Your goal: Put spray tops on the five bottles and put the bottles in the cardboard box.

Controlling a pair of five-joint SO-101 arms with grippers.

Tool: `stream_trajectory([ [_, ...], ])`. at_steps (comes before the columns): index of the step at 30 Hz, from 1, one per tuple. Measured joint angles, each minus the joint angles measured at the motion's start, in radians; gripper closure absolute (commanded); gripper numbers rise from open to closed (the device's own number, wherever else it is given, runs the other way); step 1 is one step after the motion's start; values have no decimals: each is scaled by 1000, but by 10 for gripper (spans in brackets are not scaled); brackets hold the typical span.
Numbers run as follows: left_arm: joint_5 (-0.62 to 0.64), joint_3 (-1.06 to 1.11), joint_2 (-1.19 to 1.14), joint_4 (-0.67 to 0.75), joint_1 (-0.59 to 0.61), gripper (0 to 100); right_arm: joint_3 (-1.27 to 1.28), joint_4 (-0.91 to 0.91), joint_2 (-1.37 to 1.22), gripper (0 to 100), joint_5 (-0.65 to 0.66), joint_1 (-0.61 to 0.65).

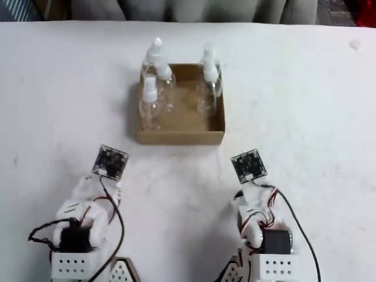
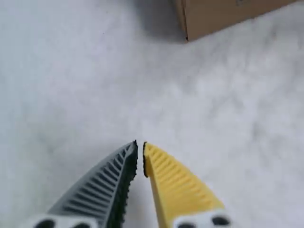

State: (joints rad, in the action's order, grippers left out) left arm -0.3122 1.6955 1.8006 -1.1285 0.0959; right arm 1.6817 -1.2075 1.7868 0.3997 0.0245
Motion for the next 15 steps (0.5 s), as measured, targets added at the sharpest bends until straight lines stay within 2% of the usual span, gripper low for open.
stream_trajectory([
  [8,-2,0,0,-9,0,977,0,-44,0,964,0,0],
  [15,-2,0,0,-141,0,977,0,-44,0,964,0,0],
])
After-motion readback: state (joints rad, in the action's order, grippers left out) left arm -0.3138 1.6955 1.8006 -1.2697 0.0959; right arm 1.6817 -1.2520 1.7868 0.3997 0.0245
